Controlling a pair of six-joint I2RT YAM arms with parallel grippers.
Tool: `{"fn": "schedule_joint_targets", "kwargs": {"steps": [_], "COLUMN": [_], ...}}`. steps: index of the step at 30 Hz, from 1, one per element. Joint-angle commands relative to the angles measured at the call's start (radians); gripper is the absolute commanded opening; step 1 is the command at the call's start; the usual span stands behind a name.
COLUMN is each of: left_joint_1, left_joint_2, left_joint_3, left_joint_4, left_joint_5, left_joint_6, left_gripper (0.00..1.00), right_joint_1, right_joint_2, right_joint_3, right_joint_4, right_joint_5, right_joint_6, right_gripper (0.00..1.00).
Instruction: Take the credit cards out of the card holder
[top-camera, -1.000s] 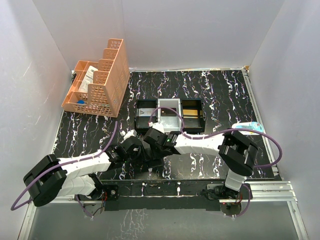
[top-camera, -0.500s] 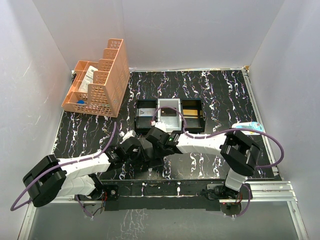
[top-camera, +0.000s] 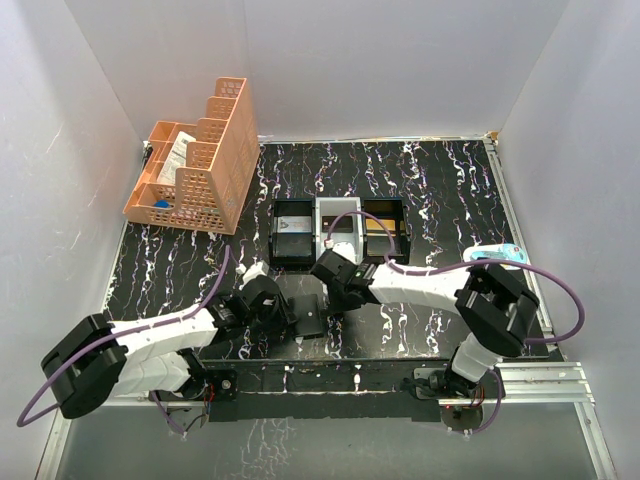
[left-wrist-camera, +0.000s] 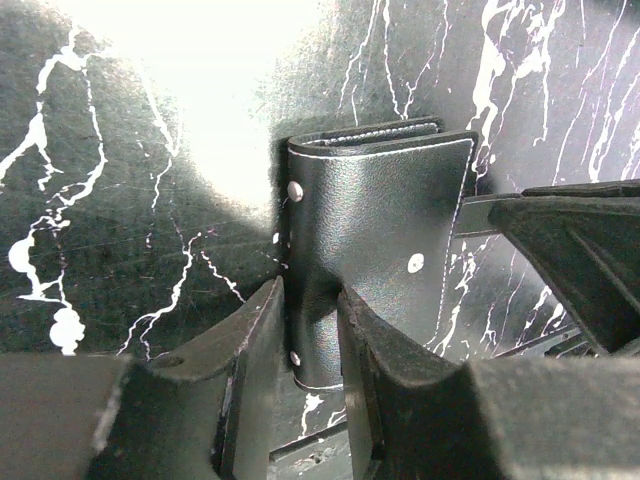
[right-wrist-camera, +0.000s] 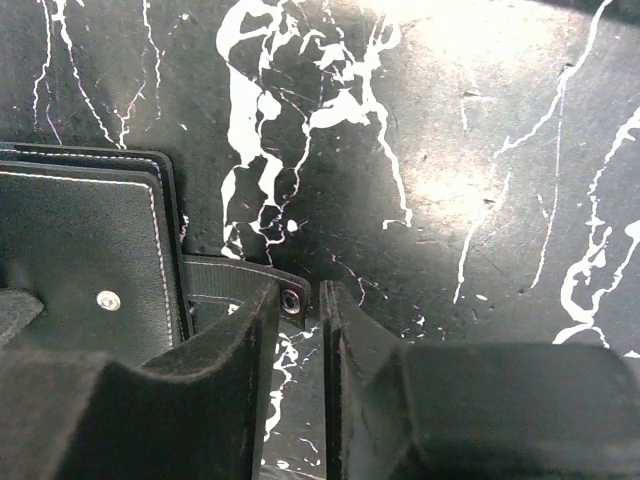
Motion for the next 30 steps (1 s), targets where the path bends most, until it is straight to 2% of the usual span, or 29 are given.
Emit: {"fn": "schedule_joint_targets", "kwargs": {"steps": [1,11,17,26,30], "left_joint_1": [0.003,0.002,0.002,0.002,0.001], "left_joint_2": [-0.035,-0.049,-0.031,-0.019,-0.02], "left_joint_3": [-0.031,-0.015,-0.001,0.006,0.014], "left_joint_4": [-0.124,-0.129,-0.138,-0.135,-0.141], "left_joint_5": [-0.046,-0.034,-0.032,-0.028,-0.027], "left_joint_6": [0.045,0.059,0.068,0.071,0.075], "left_gripper": [0.27,0.28,0.28,0.29,0.29], "right_joint_1": [-0.027,-0.057,-0.057,-0.057,-0.059], "right_joint_2": [-0.066,-0.072,-0.039,-0.041,-0.037], "right_joint_3": [-0.016,-0.026,-0.046,-0.077,-0.089], "right_joint_4": [0.017,0.141,0.188,0.202,0.215], "right_joint_5": [-0.025,-0.219,-0.269,-0.278,-0.276], "right_joint_6": [-0.011,-0.005,0.008,0.022,0.021], "right_gripper": [0.23,0.26,0.26,0.21,0.15]}}
